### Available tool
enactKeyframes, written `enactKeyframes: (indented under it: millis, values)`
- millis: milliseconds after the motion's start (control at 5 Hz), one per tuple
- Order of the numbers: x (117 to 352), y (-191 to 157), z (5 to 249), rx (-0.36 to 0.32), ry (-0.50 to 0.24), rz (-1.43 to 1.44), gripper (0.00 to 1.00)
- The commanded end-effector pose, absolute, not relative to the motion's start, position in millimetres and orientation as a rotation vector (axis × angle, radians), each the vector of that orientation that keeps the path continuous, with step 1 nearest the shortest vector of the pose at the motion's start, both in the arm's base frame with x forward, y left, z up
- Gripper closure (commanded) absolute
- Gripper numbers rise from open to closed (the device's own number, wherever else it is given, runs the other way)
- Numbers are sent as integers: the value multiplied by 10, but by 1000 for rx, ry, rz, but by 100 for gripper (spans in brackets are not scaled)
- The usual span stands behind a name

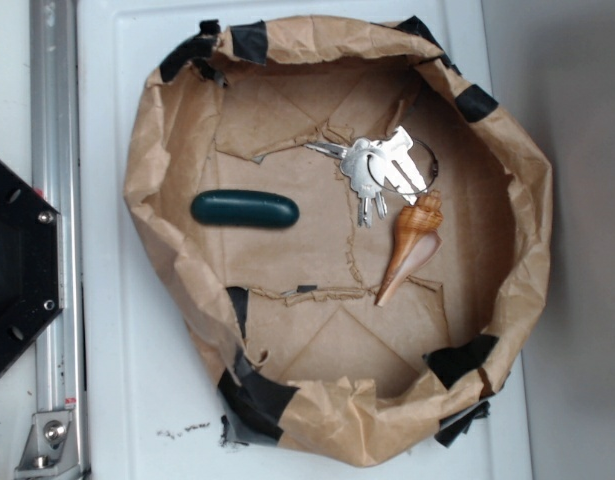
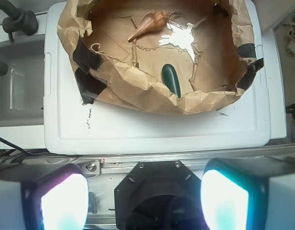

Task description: Grab the plastic pickle.

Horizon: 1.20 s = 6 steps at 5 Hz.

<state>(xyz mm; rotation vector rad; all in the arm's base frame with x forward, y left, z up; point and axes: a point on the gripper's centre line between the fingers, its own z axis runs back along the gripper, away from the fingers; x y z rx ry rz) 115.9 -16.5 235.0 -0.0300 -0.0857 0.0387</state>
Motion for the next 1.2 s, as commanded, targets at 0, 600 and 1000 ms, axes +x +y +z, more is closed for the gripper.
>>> enactKeyframes:
  millis: [0,600,1000]
  values:
    - [1159,-165,2350,-30,-86,39,0]
    - [2456,200,1358,-14,-141,28,0]
    - [2192,510,392,141,11,-219,0]
